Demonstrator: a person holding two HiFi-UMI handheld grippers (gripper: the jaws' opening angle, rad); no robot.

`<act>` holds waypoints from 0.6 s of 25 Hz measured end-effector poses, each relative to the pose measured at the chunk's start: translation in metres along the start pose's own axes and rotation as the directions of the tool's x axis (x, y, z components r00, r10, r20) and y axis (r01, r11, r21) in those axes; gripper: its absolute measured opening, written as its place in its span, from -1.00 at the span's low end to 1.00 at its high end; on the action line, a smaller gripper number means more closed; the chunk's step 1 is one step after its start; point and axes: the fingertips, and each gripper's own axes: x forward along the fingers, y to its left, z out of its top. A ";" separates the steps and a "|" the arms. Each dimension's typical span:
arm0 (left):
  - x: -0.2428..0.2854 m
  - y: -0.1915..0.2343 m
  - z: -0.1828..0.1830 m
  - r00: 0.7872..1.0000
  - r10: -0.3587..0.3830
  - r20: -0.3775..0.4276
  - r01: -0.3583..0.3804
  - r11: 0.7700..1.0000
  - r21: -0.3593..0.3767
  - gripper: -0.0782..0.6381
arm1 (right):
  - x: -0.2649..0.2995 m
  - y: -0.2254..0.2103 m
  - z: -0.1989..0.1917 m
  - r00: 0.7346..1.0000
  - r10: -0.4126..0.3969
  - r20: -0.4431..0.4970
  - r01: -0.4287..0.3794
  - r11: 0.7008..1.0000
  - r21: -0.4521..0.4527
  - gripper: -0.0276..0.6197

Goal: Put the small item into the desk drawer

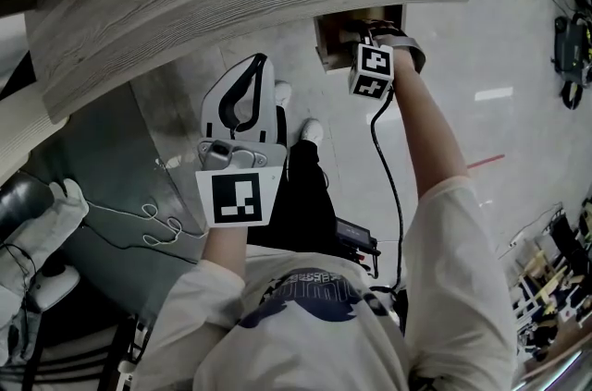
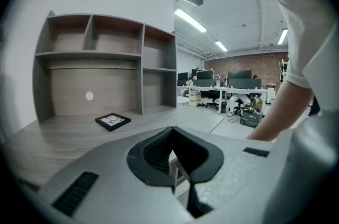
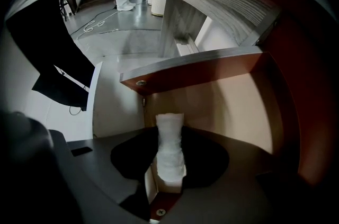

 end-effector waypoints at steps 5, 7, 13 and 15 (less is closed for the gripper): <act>0.001 0.005 -0.004 1.000 0.003 -0.001 -0.003 1.000 -0.004 -0.76 | 0.002 -0.001 0.000 1.000 -0.003 0.005 0.003 1.000 0.000 -0.52; 0.001 0.005 -0.005 1.000 0.002 -0.002 -0.002 1.000 -0.006 -0.76 | 0.002 -0.001 0.000 1.000 0.000 0.010 0.000 1.000 0.010 -0.52; -0.002 0.003 -0.004 1.000 -0.007 -0.004 0.007 1.000 -0.012 -0.76 | -0.002 0.000 0.002 0.999 0.044 0.010 -0.044 0.998 0.048 -0.49; -0.002 0.003 -0.003 1.000 -0.007 0.001 0.007 1.000 -0.011 -0.76 | -0.002 0.001 0.003 0.998 0.059 0.010 -0.059 0.997 0.049 -0.47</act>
